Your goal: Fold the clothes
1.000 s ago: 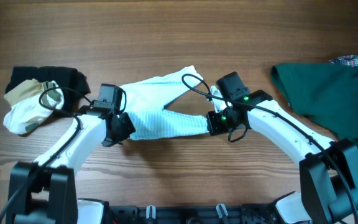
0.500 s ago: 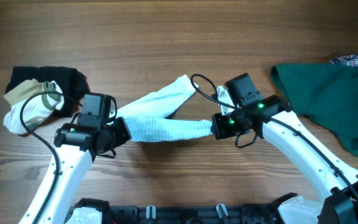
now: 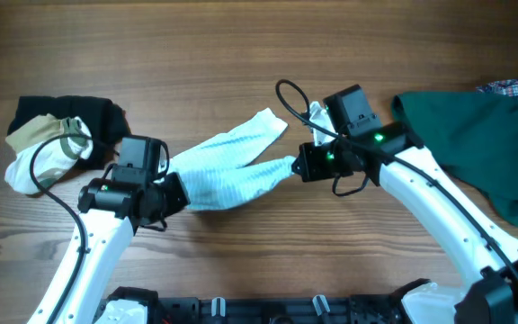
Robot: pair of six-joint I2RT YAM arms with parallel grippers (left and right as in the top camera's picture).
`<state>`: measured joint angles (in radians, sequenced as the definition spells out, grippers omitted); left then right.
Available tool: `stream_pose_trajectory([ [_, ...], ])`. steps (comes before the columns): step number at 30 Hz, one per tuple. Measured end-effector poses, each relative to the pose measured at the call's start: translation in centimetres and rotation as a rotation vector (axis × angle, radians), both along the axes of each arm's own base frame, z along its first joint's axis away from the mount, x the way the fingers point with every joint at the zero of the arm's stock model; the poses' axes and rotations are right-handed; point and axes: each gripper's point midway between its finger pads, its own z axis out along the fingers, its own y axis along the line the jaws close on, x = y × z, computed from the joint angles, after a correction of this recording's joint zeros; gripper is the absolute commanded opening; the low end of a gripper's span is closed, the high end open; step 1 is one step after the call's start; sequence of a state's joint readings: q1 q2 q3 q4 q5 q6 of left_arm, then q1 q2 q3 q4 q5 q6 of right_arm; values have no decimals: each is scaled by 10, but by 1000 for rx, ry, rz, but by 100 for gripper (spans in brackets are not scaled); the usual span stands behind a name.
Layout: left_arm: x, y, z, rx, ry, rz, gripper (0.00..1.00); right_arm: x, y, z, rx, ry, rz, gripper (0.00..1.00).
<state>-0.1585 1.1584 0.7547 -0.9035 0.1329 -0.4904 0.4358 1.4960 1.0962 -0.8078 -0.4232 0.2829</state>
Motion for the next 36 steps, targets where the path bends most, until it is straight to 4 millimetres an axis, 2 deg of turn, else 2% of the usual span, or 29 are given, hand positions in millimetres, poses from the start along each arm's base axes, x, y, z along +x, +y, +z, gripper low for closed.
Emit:
stream_pose_trajectory([
  [4, -8, 1, -2, 6, 35, 0, 12, 2, 1, -14, -13, 35, 0, 6],
  [8, -4, 1, -1, 3, 17, 0, 11, 14, 7, -19, 0, 7, 0, 6],
  [13, 0, -1, 0, -7, -1, 0, 13, 29, 14, -20, 24, -41, -3, 6],
  [18, -9, -3, -1, -22, 42, 11, 20, 46, 22, -13, 61, -110, -13, 6],
  [22, -15, -7, -2, -55, 72, 30, 21, 53, 25, -9, 83, -130, -34, 6],
  [23, -16, -9, -1, -68, 80, 34, 19, 54, 26, -9, 86, -132, -37, 6],
  [27, -17, -14, 0, -104, 91, 58, 4, 55, 26, -8, 92, -133, -47, 6],
  [36, -10, -17, 2, -131, 77, 111, 4, 56, 27, -7, 94, -135, -49, 7],
])
